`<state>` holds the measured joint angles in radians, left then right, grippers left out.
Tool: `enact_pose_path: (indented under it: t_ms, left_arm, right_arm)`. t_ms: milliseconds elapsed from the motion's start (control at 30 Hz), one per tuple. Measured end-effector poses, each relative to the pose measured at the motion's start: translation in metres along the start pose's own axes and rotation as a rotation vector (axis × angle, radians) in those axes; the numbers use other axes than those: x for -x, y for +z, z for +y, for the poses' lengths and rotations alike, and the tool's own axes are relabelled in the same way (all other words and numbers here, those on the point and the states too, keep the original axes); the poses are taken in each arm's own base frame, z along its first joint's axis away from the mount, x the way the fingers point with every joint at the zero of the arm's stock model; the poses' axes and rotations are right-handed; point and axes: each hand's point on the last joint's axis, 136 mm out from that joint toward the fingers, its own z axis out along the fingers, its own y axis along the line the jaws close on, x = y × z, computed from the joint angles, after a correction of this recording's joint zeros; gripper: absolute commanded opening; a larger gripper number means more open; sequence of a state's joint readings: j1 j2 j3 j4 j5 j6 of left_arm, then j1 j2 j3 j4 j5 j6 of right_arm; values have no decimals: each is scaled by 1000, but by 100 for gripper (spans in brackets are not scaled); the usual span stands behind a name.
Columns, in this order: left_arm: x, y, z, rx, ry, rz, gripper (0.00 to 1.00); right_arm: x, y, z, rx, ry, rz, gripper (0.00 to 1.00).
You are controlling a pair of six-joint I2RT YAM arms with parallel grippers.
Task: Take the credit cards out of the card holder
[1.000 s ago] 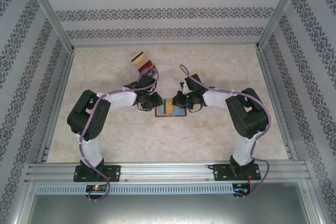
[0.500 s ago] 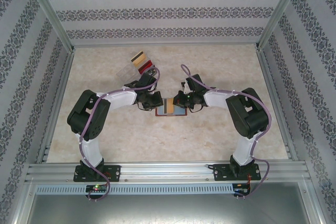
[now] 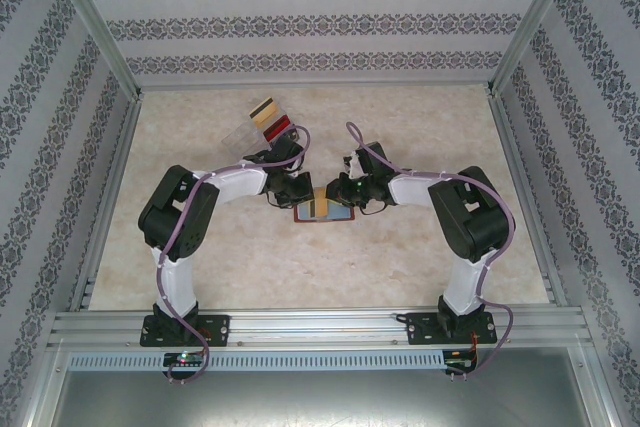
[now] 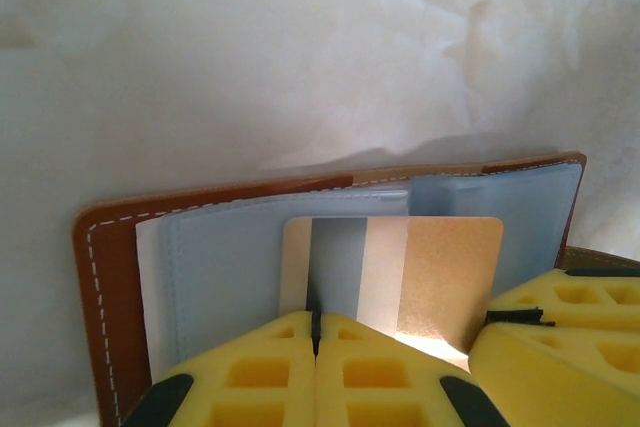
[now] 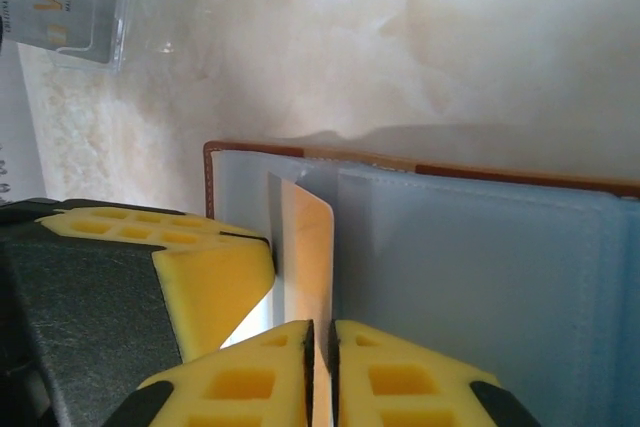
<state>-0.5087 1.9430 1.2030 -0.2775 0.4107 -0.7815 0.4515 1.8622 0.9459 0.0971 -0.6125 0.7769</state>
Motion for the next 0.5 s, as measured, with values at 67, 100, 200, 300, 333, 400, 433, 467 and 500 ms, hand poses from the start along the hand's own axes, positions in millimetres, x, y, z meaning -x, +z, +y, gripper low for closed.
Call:
enact_pose_path:
  t_ms: [67,100,200,300,333,400,433,467,500]
  left_arm:
    - [0,0,0,0,0,0,6]
    - [0,0,0,0,0,0,7]
    - [0,0,0,0,0,0,7]
    - [0,0,0,0,0,0,8]
    - [0,0,0,0,0,0,8]
    - [0,0,0,0,0,0,10]
    - [0,0,0,0,0,0,11]
    - [0,0,0,1,0,0,15]
    - [0,0,0,2,0,0,19]
  right_arm:
    - [0,0,2,10,-1,1,20]
    - [0,1,2,12,-2,2,20]
    - [-1,5,0,16,4,11,20]
    - [-3,7,-1,21,9,22,18]
    - [-3,7,-1,24,8,22,16]
    - [-3,7,0,26,8,23,9]
    - [-3,7,-1,25,12,23,7]
    - [-3,7,0,26,10,22,3]
    - [-2,7,0,28,5,20,1]
